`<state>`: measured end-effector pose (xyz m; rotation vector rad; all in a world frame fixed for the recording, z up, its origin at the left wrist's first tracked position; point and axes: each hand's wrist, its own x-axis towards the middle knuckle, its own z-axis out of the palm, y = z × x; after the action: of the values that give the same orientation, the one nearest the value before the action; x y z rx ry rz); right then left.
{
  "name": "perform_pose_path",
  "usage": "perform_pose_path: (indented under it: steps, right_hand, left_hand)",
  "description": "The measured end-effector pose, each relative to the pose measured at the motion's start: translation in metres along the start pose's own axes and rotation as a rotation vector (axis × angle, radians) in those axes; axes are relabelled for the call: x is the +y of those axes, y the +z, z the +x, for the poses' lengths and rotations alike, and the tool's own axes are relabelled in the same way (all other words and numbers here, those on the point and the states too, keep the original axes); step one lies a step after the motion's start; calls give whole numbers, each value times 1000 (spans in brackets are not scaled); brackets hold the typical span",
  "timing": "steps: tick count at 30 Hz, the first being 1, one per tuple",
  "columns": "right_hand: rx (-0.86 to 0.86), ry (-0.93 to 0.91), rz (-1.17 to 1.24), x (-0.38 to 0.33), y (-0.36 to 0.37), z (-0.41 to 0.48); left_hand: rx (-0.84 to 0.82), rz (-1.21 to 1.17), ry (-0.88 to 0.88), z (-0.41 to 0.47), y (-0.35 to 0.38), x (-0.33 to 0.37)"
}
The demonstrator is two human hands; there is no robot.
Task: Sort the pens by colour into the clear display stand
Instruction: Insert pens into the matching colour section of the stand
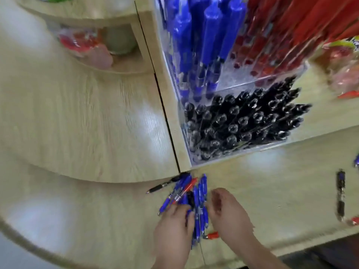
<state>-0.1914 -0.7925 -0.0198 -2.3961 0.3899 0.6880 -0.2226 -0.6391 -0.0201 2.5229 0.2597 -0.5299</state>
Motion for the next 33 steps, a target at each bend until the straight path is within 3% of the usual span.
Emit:
perform_pose_path:
  steps: [3,9,17,20,23,28,33]
  right_hand:
    - [44,17,-52,0,11,16]
    - [28,9,-148,-8,2,38]
    - [50,81,19,-11,-13,52]
    - [47,76,-50,-18,-13,53]
    - [35,89,-83,-22,-19,56]
    - [-9,107,87,-16,-40,57]
    - [-1,-21,221,-20,-98,23]
  left_hand:
    - [8,65,-29,12,20,19]
    - [27,52,-261,27,28,39]
    - [32,94,-243,47,23,61]
    - [-36,139,-219,56,29,64]
    - [-1,222,-195,61,36,63]
    - [57,-55,-295,55,29,79]
    - [73,-324,-207,33,-24,98]
